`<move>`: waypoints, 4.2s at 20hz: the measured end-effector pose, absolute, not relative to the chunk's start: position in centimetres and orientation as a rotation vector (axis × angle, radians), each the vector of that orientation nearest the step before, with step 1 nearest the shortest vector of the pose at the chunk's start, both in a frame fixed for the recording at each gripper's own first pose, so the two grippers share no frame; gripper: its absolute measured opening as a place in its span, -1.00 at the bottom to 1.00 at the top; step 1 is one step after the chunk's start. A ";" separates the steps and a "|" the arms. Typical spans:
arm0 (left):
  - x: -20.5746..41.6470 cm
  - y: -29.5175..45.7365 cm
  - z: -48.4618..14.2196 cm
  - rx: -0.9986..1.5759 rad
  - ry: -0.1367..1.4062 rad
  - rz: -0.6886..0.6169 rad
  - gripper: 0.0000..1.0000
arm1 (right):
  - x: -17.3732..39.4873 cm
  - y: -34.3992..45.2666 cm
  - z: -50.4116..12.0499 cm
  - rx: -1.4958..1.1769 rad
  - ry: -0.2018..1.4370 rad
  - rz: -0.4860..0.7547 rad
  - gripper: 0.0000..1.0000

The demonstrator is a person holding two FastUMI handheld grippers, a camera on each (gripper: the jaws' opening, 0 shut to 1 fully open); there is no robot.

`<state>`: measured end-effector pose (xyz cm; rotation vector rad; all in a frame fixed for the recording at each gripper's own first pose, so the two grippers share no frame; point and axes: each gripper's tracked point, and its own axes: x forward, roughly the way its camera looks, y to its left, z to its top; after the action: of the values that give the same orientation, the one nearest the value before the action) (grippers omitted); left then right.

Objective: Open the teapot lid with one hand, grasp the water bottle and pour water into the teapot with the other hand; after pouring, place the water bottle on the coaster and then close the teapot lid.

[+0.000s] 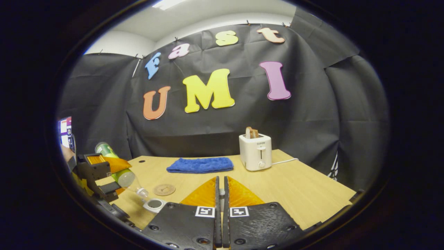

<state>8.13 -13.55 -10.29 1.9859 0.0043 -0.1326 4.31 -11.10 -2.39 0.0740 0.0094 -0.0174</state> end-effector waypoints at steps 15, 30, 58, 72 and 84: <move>6.0 -10.0 -10.0 0.633 0.055 -0.121 0.52 | 5.3 -6.5 -4.1 0.059 0.055 0.051 -0.99; 3.8 -2.2 -5.1 0.190 -0.013 -0.050 0.52 | 7.6 6.1 -7.3 0.032 0.123 0.297 -0.97; 18.1 -15.8 -7.6 -0.124 -0.105 -0.522 0.55 | 6.9 5.2 -7.7 0.044 0.073 0.294 -0.98; 19.8 -16.8 -10.5 -0.031 -0.080 -0.486 0.61 | 6.9 4.5 -8.2 0.050 0.082 0.290 -0.97; 14.6 -13.6 -5.4 -0.082 -0.193 -0.480 0.99 | 7.0 5.9 -8.7 0.028 0.082 0.312 -0.99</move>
<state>14.56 -13.62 -5.37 -0.0817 -0.1935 -0.4803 7.03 5.85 -8.74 0.0276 0.0817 0.3118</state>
